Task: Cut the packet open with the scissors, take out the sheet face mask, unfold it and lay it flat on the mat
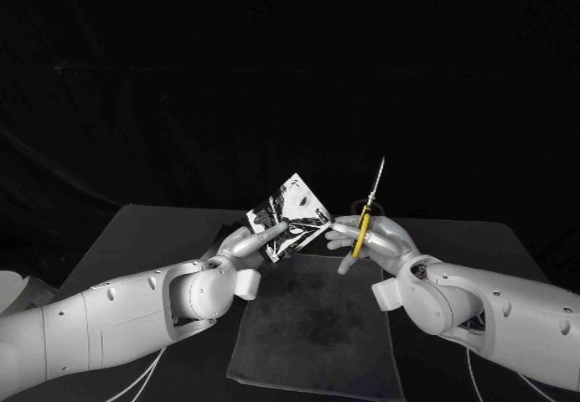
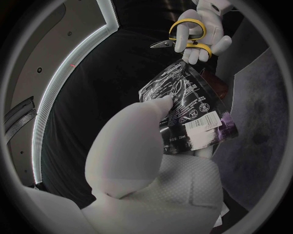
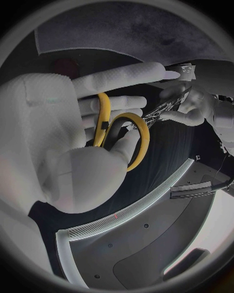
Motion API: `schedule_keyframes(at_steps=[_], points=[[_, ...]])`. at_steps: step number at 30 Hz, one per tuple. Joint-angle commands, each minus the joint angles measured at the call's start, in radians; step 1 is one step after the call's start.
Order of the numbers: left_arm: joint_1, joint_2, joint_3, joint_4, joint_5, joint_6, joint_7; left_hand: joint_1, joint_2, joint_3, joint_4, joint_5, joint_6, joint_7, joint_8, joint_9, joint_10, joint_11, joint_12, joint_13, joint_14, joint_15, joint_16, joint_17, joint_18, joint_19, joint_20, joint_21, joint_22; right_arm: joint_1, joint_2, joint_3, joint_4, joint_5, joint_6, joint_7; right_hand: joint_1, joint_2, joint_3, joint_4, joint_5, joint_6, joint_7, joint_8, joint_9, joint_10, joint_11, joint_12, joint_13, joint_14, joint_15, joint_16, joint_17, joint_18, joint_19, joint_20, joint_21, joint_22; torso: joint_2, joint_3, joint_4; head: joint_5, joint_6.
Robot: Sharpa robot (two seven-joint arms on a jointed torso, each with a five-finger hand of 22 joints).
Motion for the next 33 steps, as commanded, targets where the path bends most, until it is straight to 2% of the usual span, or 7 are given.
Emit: schedule_keyframes(at_steps=[1,6,9,19,24,31,33], points=[[0.001,-0.004,0.001,-0.001,-0.009,0.002,0.022,-0.006,0.000,0.006,-0.003,0.004,0.006,0.001,0.007,0.030,0.006,-0.001,-0.005,0.001,0.010,-0.001,-0.006,0.002,0.020,0.007,0.000,0.005,0.002,0.000,-0.020,-0.003,0.017,-0.007,0.032,0.004,-0.003,-0.007,-0.005,0.001,-0.002,-0.004,0.000,-0.006,-0.001,-0.007,0.003,-0.001,0.000,-0.008,-0.001,-0.004,-0.002,0.119,-0.001,0.006,-0.004,-0.001,-0.001,-0.0007,0.0001,0.000,0.001],[0.001,-0.014,0.001,-0.001,-0.014,0.010,0.019,-0.010,0.001,0.010,-0.008,0.004,0.006,0.001,0.007,0.031,0.007,-0.001,-0.005,0.001,0.011,-0.001,-0.007,0.003,0.020,0.007,0.000,0.006,0.002,-0.001,-0.059,-0.022,0.049,-0.031,0.059,-0.018,0.000,0.000,-0.014,0.004,-0.002,0.013,-0.007,-0.002,-0.002,0.007,-0.004,0.005,0.003,0.007,-0.006,0.002,0.000,0.123,0.002,0.005,-0.004,-0.002,-0.001,-0.0013,-0.0006,-0.003,0.001],[0.002,-0.021,0.001,-0.001,-0.016,0.018,0.007,-0.012,0.000,0.013,-0.011,0.004,0.006,0.002,0.008,0.033,0.007,-0.001,-0.005,0.001,0.011,-0.001,-0.008,0.004,0.019,0.007,0.000,0.006,0.002,-0.013,-0.083,-0.031,0.073,-0.059,0.081,-0.036,0.004,0.004,-0.016,0.003,-0.002,0.023,-0.012,-0.001,-0.002,0.016,-0.008,0.006,0.003,0.020,-0.011,0.008,0.002,0.125,0.002,0.004,-0.005,-0.003,0.000,-0.0009,-0.0004,-0.004,-0.003],[0.002,-0.057,0.001,-0.002,-0.048,0.083,-0.077,-0.019,-0.001,0.019,-0.019,0.004,0.006,0.003,0.008,0.036,0.009,0.000,-0.005,0.001,0.012,-0.001,-0.009,0.007,0.019,0.008,-0.001,0.007,0.002,-0.083,-0.155,-0.045,0.148,-0.264,0.195,-0.109,0.030,0.027,-0.003,0.000,0.009,0.083,-0.042,0.013,-0.004,0.081,-0.037,0.013,0.004,0.098,-0.037,0.043,0.019,0.141,0.003,-0.004,-0.011,-0.008,-0.001,-0.0005,-0.0012,-0.013,-0.024],[0.002,-0.074,0.000,-0.007,-0.074,0.119,-0.138,-0.021,-0.001,0.020,-0.021,0.004,0.006,0.003,0.009,0.037,0.009,0.000,-0.005,0.001,0.013,-0.001,-0.010,0.007,0.019,0.008,-0.001,0.008,0.002,-0.115,-0.172,-0.050,0.171,-0.339,0.249,-0.141,0.037,0.034,0.005,-0.002,0.010,0.091,-0.047,0.013,-0.005,0.102,-0.044,0.015,0.004,0.112,-0.043,0.048,0.023,0.143,0.004,-0.007,-0.012,-0.009,0.000,-0.0004,-0.0005,-0.019,-0.032],[0.003,-0.084,0.000,-0.014,-0.112,0.151,-0.213,-0.024,-0.002,0.023,-0.026,0.004,0.007,0.003,0.009,0.039,0.010,0.000,-0.005,0.001,0.014,-0.002,-0.010,0.009,0.019,0.009,-0.002,0.008,0.003,-0.142,-0.182,-0.058,0.184,-0.438,0.383,-0.248,0.013,0.018,-0.009,0.014,0.004,0.091,-0.046,0.004,-0.010,0.121,-0.044,0.010,0.003,0.120,-0.044,0.049,0.027,0.142,0.003,-0.008,-0.016,-0.012,-0.001,-0.0007,-0.0010,-0.026,-0.046],[0.004,-0.085,0.000,-0.014,-0.119,0.158,-0.225,-0.025,-0.002,0.023,-0.026,0.004,0.007,0.003,0.009,0.039,0.010,0.000,-0.005,0.001,0.014,-0.002,-0.010,0.009,0.019,0.009,-0.002,0.008,0.003,-0.144,-0.183,-0.060,0.185,-0.452,0.400,-0.267,0.007,0.011,-0.015,0.017,0.003,0.089,-0.046,0.001,-0.011,0.123,-0.044,0.008,0.003,0.120,-0.044,0.048,0.027,0.141,0.002,-0.008,-0.018,-0.013,-0.002,-0.0011,-0.0011,-0.029,-0.050]])
